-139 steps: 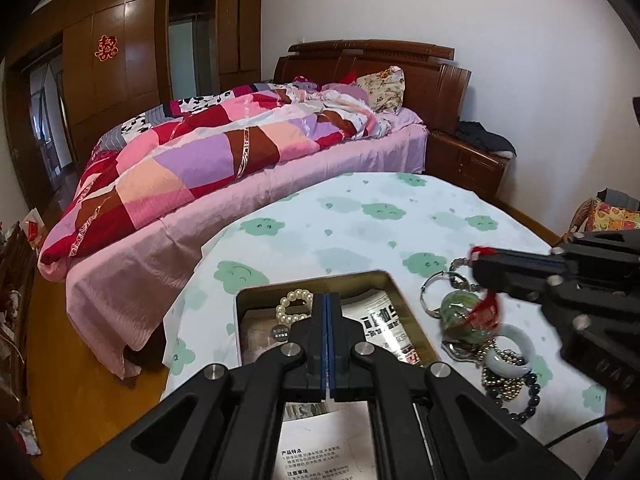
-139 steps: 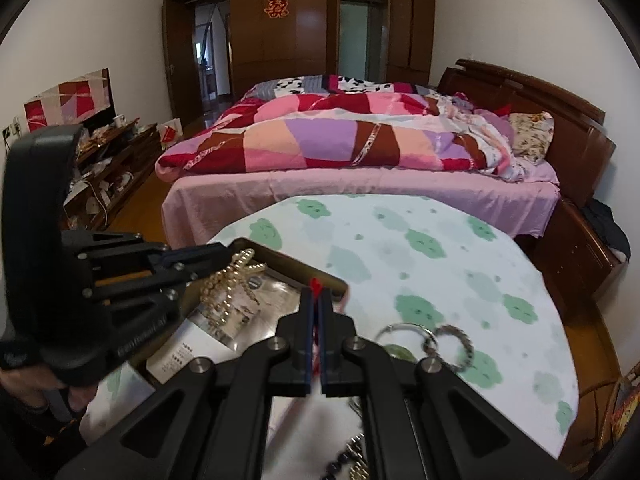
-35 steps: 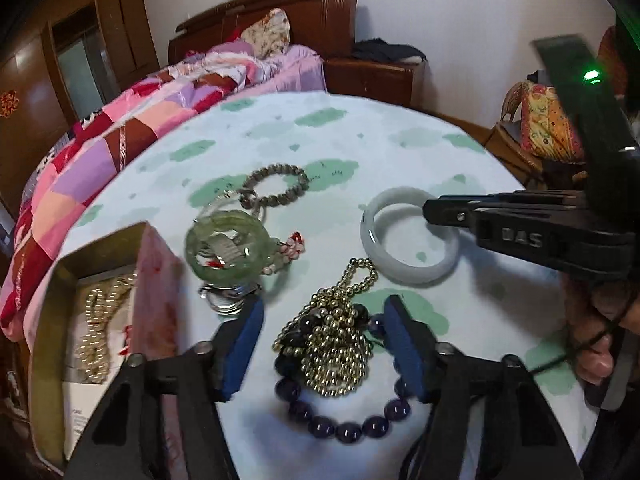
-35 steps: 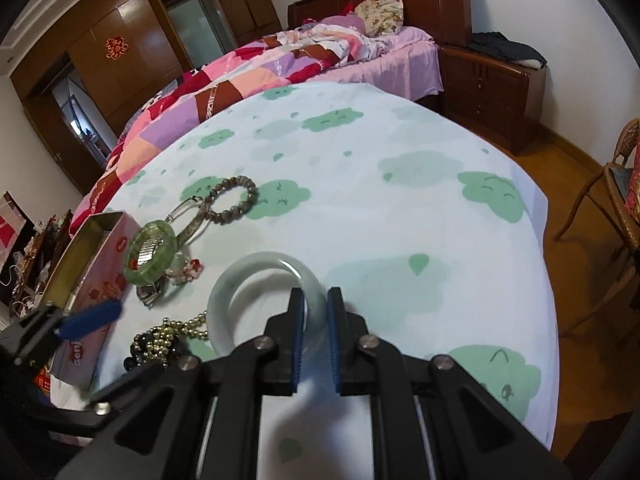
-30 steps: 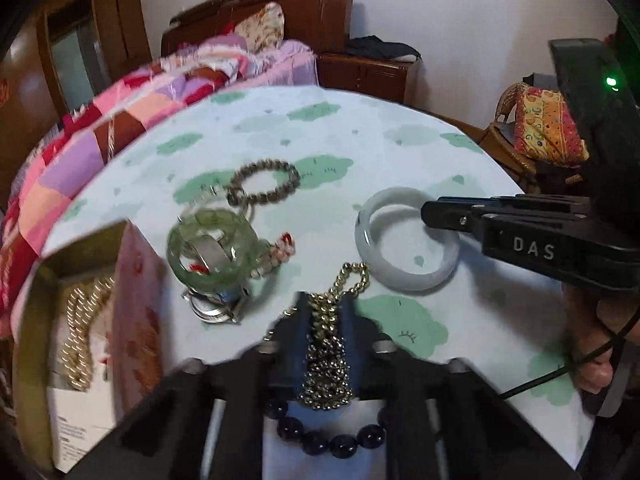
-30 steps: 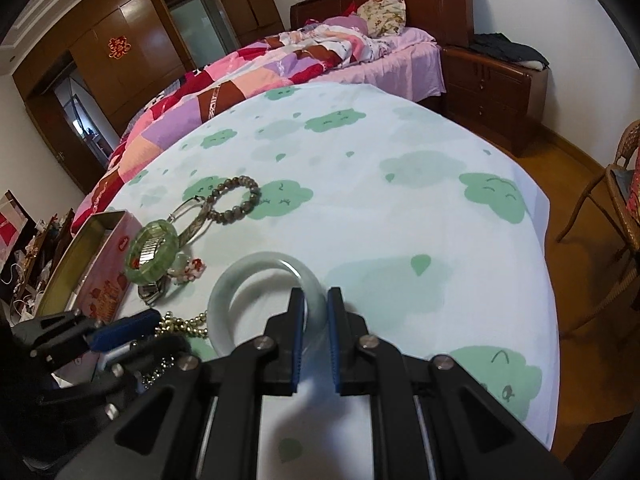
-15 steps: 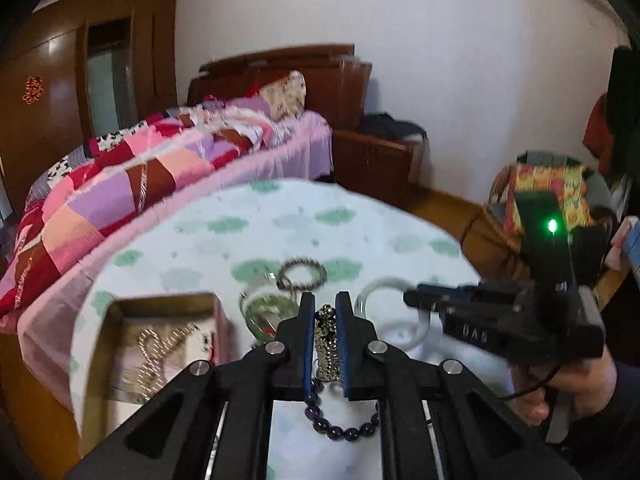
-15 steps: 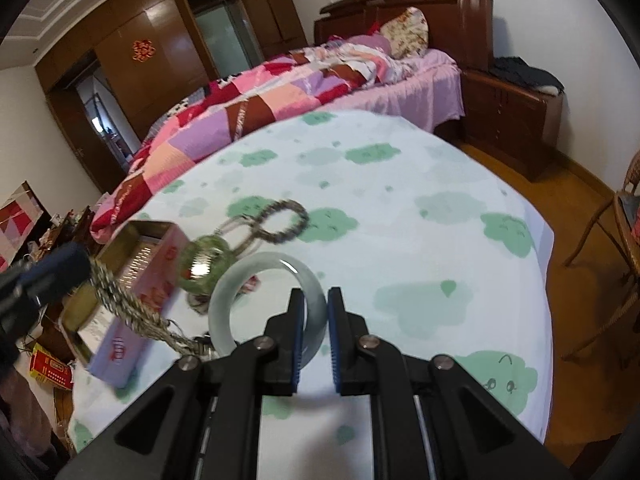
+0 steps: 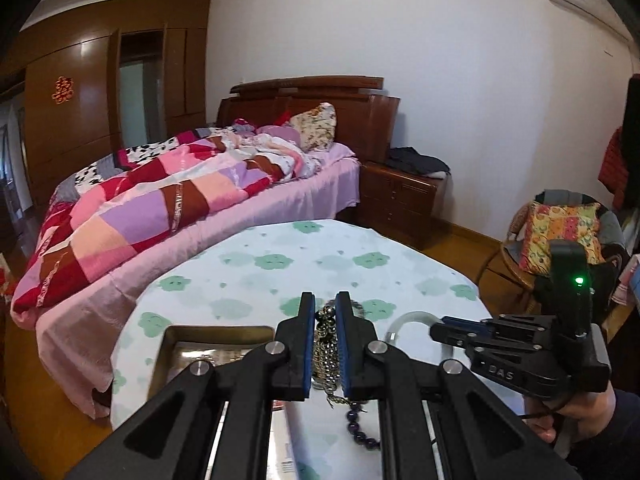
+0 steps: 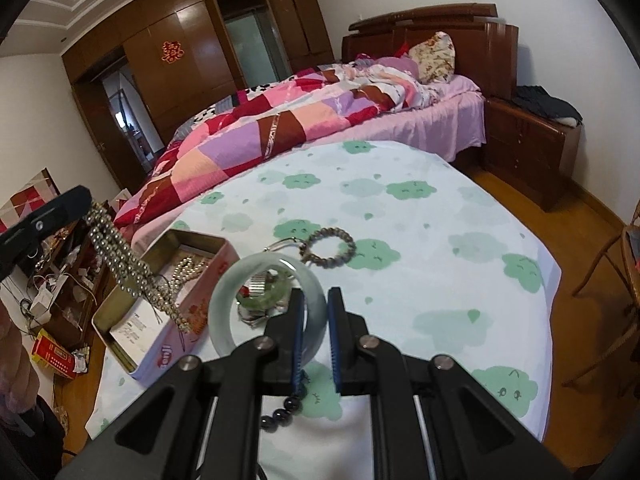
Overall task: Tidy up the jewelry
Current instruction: 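Carry the bangle with the right tool while the left tool carries the gold chain to the tin box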
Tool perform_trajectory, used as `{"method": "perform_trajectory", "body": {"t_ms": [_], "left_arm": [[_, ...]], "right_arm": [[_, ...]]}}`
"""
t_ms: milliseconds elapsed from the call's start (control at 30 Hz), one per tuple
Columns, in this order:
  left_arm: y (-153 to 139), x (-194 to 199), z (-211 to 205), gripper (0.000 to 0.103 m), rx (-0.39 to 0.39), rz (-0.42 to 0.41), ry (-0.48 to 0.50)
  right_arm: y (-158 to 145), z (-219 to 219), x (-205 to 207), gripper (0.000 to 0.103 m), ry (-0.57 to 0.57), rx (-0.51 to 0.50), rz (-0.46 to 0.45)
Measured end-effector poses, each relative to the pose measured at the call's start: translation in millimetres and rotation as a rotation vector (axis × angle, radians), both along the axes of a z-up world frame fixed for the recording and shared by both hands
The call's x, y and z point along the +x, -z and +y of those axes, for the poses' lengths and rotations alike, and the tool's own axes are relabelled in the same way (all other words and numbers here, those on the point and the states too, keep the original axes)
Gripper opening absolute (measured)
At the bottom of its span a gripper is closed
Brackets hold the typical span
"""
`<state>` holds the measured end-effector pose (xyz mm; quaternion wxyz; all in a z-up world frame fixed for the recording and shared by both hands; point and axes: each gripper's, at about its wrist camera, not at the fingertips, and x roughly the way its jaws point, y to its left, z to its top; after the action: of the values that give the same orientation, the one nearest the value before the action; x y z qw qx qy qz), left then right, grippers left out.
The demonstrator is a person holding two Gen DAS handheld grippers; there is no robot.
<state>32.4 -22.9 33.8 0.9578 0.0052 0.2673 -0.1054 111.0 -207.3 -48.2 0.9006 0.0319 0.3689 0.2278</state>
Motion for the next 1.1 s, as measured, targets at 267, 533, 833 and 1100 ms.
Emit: {"method": "perform_trajectory", "body": {"t_ms": [267, 533, 833, 1100], "left_arm": [[3, 0, 29, 0.009, -0.006, -0.003, -0.073], [6, 1, 58, 0.009, -0.027, -0.003, -0.127], [14, 3, 80, 0.009, -0.013, 0.010, -0.172], [32, 9, 96, 0.009, -0.006, 0.046, -0.205]], "right_arm": [[-10, 20, -1, 0.014, -0.043, -0.024, -0.023], [-19, 51, -3, 0.014, -0.100, -0.051, -0.046], [-22, 84, 0, 0.014, -0.162, -0.076, -0.050], [-20, 114, 3, 0.014, -0.206, -0.103, -0.043]]}}
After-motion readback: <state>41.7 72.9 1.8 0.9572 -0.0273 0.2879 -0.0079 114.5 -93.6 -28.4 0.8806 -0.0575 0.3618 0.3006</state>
